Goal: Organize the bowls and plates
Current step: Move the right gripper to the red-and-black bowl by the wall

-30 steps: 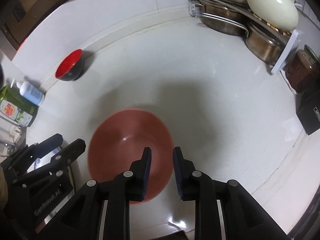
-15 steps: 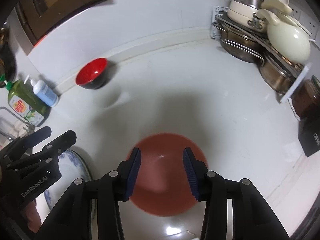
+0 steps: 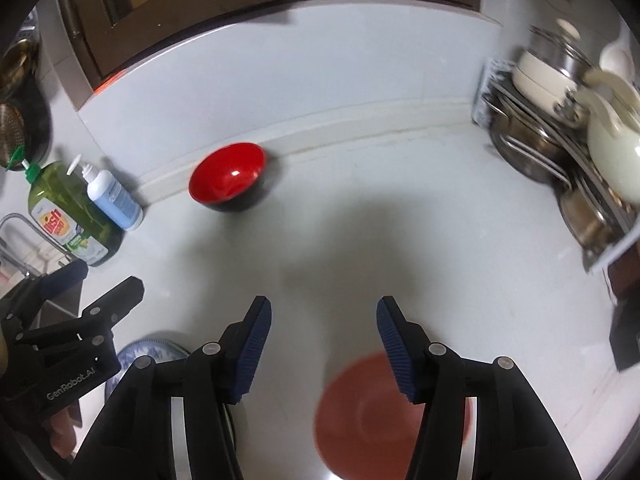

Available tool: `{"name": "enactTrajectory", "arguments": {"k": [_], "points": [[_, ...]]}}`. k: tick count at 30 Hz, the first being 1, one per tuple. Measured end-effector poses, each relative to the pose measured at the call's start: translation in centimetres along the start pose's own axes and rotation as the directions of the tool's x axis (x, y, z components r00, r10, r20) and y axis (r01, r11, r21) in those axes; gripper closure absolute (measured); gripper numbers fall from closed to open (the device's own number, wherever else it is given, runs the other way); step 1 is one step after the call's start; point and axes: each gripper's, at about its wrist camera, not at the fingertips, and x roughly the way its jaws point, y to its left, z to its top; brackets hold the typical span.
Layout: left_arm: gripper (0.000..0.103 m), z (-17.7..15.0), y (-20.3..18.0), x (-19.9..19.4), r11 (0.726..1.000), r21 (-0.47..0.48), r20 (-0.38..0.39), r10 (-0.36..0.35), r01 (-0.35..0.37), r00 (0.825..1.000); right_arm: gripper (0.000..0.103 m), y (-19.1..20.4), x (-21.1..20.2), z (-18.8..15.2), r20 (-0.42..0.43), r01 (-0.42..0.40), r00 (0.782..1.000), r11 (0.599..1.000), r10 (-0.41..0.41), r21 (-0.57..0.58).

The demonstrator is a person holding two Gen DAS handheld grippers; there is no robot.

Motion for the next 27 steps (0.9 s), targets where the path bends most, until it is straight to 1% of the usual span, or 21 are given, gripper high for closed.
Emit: {"name": "enactTrajectory", "arguments": {"k": [3, 6, 12, 16, 18, 22, 27], "points": [[0.020, 0.8, 1.0, 0.3, 1.000, 0.003, -0.002, 0.007, -0.007, 1.000, 0.047, 1.1, 0.6, 1.3, 0.001, -0.008, 1.000, 1.000, 0.008, -0.021], [0.020, 1.8, 2.2, 0.7, 0.999, 0.004, 0.003, 0.031, -0.031, 0.999, 0.047, 2.2, 1.3, 2.5, 0.002, -0.015, 1.000, 0.999, 0.015, -0.034], [0.020, 3.6, 4.3, 1.9, 0.999, -0.002, 0.002, 0.053, -0.053, 0.999, 0.047, 3.9, 2.7, 5.1, -0.003, -0.011, 1.000, 0.999, 0.011, -0.053], [0.020, 5.2, 5.4, 3.4, 0.999, -0.002, -0.022, 0.037, -0.037, 0.999, 0.047, 5.0, 3.7, 6.8, -0.009, -0.029, 1.000, 0.998, 0.028, -0.063], [0.020, 5.9, 5.6, 4.1, 0.999, 0.002, -0.036, 0.042, -0.042, 0.998, 0.047, 5.3, 4.4, 7.9, -0.014, -0.044, 0.999, 0.997, 0.043, -0.062], [0.021, 7.5, 6.0, 6.1, 0.999, 0.015, -0.063, 0.050, -0.049, 0.997, 0.047, 5.9, 6.2, 9.8, -0.032, -0.043, 0.999, 0.997, 0.041, -0.065], [0.021, 9.6, 6.4, 8.3, 1.000, 0.015, -0.084, 0.015, -0.014, 0.996, 0.047, 6.2, 8.9, 11.9, -0.060, -0.053, 0.997, 0.997, 0.050, -0.051]]}}
